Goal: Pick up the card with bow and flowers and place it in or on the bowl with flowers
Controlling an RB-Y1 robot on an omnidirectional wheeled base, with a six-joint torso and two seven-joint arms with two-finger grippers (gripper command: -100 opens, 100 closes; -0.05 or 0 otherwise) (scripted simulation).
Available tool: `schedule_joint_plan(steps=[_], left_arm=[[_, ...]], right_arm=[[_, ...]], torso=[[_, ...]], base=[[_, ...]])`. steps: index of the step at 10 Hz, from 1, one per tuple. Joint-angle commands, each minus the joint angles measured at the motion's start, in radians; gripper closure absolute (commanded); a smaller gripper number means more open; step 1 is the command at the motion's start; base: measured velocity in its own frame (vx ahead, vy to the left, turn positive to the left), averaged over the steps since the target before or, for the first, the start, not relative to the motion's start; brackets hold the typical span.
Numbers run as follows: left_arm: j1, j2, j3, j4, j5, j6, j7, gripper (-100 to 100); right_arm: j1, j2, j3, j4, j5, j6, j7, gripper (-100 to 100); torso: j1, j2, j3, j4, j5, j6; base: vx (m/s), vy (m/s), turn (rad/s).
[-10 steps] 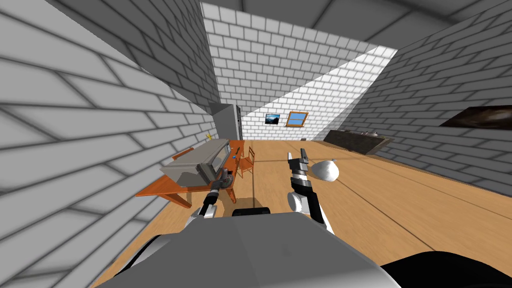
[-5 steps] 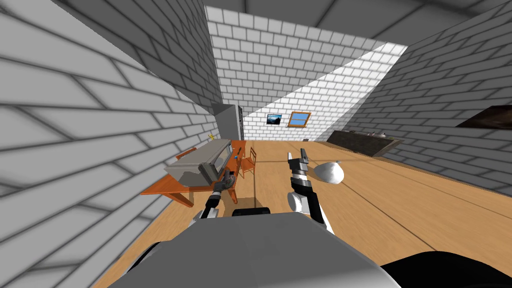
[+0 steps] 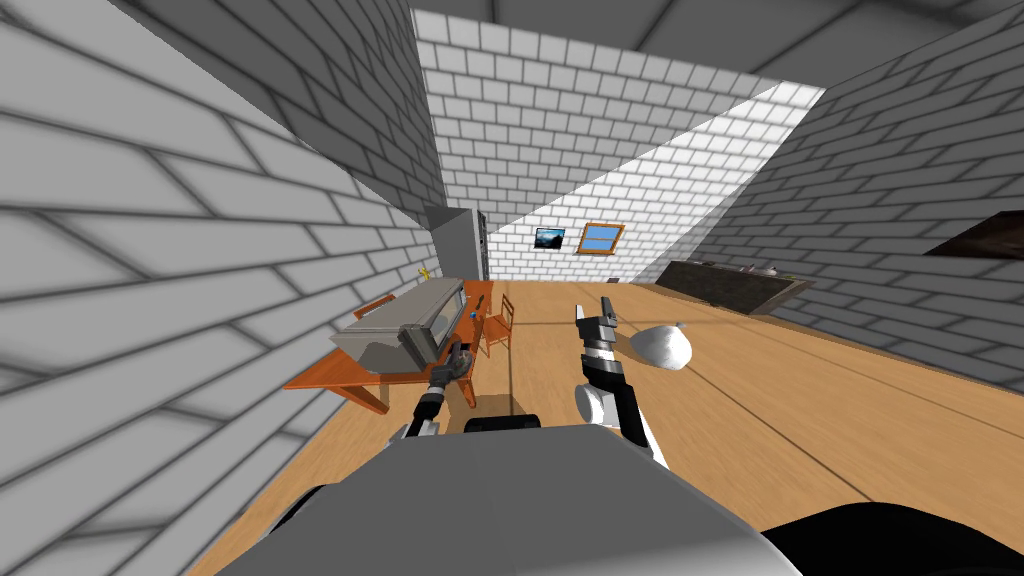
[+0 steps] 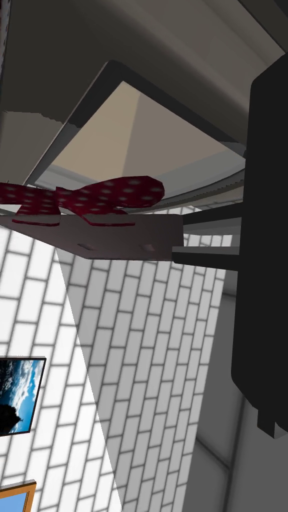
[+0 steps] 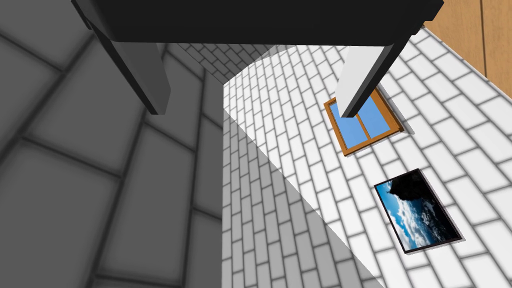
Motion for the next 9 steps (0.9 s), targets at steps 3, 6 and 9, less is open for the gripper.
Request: schedule_joint_plan(steps=[3,6,9], left_arm=[[0.043,-0.040,0.005,0.020,-0.060,-0.054,-0.077,100],[0.043,-0.040,0.005,0.020,-0.060,-0.054,-0.077,100],[0.073,-0.074,0.009,0.027,-0.104,-0.092,-0.134,100]], right_arm=[[0.000,0.000,0.000,0.000,0.000,0.000,0.000,0],[0.000,0.000,0.000,0.000,0.000,0.000,0.000,0],[0.000,0.000,0.000,0.000,0.000,0.000,0.000,0]], torso=[[0.001,-0.001,0.000,0.000,0.000,0.000],[0.001,0.000,0.000,0.000,0.000,-0.001],[0.002,0.000,0.000,0.001,0.001,-0.001]], base=[[0.033,0.033,0.054],[0.016,0.017,0.004],[0.028,0.026,0.039]])
